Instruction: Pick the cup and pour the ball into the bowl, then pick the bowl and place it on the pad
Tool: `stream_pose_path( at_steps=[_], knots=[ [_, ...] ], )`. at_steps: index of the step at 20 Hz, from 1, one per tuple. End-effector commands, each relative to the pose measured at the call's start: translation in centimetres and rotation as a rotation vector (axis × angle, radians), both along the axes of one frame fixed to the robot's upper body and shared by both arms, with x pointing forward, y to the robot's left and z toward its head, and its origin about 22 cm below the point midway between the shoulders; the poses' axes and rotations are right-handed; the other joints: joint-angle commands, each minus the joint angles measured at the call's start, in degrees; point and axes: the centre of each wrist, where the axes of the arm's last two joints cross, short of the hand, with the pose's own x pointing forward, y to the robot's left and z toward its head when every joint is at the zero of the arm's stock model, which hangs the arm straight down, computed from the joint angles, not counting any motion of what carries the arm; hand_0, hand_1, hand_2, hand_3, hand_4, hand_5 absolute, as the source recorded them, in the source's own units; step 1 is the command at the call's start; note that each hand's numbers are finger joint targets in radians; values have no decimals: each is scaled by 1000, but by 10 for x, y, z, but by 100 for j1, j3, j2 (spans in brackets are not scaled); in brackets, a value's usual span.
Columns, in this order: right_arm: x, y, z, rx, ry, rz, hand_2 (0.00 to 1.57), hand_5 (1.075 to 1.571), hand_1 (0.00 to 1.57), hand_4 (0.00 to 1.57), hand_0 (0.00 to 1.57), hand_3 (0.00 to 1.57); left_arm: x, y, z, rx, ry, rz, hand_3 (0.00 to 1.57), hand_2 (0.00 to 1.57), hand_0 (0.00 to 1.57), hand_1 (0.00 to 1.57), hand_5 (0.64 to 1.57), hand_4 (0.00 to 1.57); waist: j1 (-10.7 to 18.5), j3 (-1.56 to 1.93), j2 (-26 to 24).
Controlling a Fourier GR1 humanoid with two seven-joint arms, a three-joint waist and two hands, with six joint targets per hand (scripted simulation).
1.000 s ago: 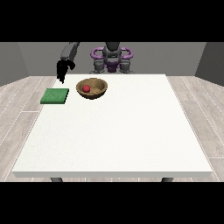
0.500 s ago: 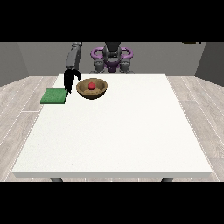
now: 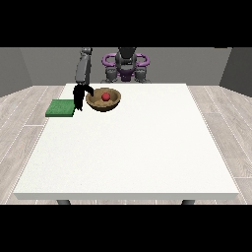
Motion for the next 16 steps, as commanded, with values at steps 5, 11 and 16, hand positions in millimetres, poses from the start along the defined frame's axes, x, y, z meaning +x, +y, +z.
stream_pose_path(
  at_steps=[5,11,16],
  knots=[
    [6,-3,-5,-10,20,-7,0,1547,0,452,0,0,-15,9,-1,16,-4,-25,0,0,0,0,1536,1019,164,35,104],
    [22,42,-1,-13,-14,34,0,1549,0,475,0,0,-21,29,14,13,-35,29,0,0,0,0,1541,1022,-88,32,187],
    [-1,7,-17,-70,163,-139,580,1514,878,608,878,0,-25,32,32,10,-77,9,0,0,0,0,1535,1018,99,34,536]
  ],
)
